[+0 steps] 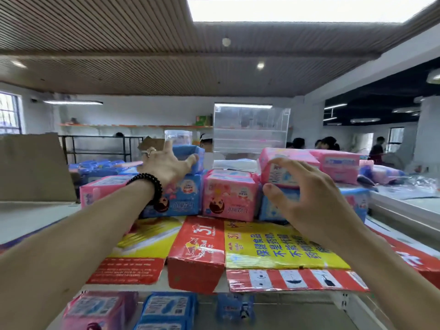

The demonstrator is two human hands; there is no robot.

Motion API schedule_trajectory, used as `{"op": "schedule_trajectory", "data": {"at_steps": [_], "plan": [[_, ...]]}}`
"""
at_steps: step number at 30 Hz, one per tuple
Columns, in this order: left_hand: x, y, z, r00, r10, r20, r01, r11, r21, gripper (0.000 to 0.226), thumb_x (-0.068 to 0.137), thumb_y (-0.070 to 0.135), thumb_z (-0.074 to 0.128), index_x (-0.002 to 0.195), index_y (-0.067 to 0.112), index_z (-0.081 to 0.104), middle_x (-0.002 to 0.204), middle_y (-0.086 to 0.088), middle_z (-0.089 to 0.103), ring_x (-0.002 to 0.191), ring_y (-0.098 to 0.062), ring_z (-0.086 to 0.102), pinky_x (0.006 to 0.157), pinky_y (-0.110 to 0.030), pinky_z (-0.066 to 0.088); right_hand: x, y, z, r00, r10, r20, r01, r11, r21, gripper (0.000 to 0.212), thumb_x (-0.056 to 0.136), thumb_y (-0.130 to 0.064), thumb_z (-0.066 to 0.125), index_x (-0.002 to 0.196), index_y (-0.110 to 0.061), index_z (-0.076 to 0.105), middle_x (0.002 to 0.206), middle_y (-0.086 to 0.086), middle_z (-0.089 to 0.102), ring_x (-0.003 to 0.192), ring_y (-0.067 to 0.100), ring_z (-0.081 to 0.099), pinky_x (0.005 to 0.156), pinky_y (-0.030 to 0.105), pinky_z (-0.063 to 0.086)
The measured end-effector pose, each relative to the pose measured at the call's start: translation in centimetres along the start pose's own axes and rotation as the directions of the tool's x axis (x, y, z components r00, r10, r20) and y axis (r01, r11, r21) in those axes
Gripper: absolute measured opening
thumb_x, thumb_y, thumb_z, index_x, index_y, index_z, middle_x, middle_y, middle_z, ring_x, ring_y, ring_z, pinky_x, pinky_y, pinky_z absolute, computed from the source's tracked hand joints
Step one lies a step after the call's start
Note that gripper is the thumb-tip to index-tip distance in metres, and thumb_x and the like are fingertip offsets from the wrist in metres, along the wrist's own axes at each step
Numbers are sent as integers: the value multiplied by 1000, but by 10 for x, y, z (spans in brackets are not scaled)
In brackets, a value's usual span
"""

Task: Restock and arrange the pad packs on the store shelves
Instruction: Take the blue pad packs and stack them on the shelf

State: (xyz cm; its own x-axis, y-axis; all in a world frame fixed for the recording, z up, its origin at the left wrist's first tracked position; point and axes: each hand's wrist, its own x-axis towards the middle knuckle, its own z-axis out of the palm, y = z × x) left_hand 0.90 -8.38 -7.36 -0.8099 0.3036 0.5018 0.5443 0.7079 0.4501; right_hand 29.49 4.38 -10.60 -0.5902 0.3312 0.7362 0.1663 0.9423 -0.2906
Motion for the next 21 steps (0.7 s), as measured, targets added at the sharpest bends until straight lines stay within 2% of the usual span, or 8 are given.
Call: {"op": "schedule_trajectory", "data": {"at_steps": [5, 9, 12, 15, 16, 17, 19, 21], "plan": [[7, 15, 15, 999, 26, -45, -26, 1000, -5, 93, 77, 82, 54, 147, 27, 29, 135, -17, 54, 124, -37, 52, 95, -47, 47, -3, 9, -4, 1000, -25, 14, 25, 1000, 0, 61, 93, -49, 59, 147, -27, 41, 149, -11, 45, 133, 14, 43, 112, 42, 37], [6, 20, 26, 985, 67, -158, -78, 995, -62, 70, 74, 64, 66, 127, 21, 46, 112, -16, 64, 100, -33, 59, 79, -37, 50, -8, 14, -1, 998, -48, 51, 48, 999, 3, 62, 94, -55, 53, 148, -28, 39, 149, -14, 42, 133, 12, 42, 112, 40, 36], [-4, 24, 14, 968, 101, -229, -148, 969, -199, 55, 78, 52, 72, 120, 20, 55, 109, -10, 66, 93, -25, 55, 76, -31, 43, -14, 21, -2, 997, -58, 48, 57, 998, 20, 61, 93, -57, 51, 147, -30, 40, 149, -17, 41, 134, 10, 41, 112, 39, 37], [-30, 26, -9, 959, 182, -219, -267, 843, -468, 41, 76, 51, 73, 110, 34, 58, 107, 1, 68, 92, -17, 66, 80, -34, 55, -19, 24, 2, 997, -48, 59, 44, 997, 62, 59, 93, -53, 54, 147, -33, 39, 151, -21, 37, 135, 6, 39, 112, 34, 36], [-45, 28, -18, 960, 214, -180, -279, 777, -564, 39, 76, 51, 73, 109, 36, 58, 103, 3, 69, 87, -13, 70, 76, -35, 59, -20, 23, 4, 997, -38, 64, 33, 996, 86, 59, 93, -51, 55, 147, -34, 39, 150, -21, 37, 135, 5, 39, 112, 32, 35], [-61, 30, -26, 958, 245, -150, -283, 710, -645, 38, 78, 45, 74, 110, 34, 58, 97, 3, 69, 79, -6, 72, 68, -30, 60, -18, 23, 7, 997, -25, 67, 17, 992, 123, 59, 93, -51, 57, 147, -35, 39, 150, -22, 38, 133, 3, 40, 111, 30, 36], [-93, 35, -42, 939, 312, -142, -311, 600, -737, 26, 84, 32, 72, 107, 26, 60, 88, 5, 69, 70, 1, 70, 56, -14, 52, -19, 16, 9, 992, 17, 124, -56, 946, 321, 62, 91, -58, 57, 147, -39, 39, 146, -26, 43, 127, -5, 44, 105, 23, 39], [-128, 28, -54, 928, 351, -128, -309, 526, -793, 16, 84, 25, 72, 96, 30, 63, 82, 10, 73, 75, 0, 71, 58, -14, 53, -24, 3, 12, 979, 12, 205, -129, 810, 571, 65, 81, -74, 56, 140, -51, 42, 136, -34, 51, 121, -10, 52, 101, 21, 46]]}}
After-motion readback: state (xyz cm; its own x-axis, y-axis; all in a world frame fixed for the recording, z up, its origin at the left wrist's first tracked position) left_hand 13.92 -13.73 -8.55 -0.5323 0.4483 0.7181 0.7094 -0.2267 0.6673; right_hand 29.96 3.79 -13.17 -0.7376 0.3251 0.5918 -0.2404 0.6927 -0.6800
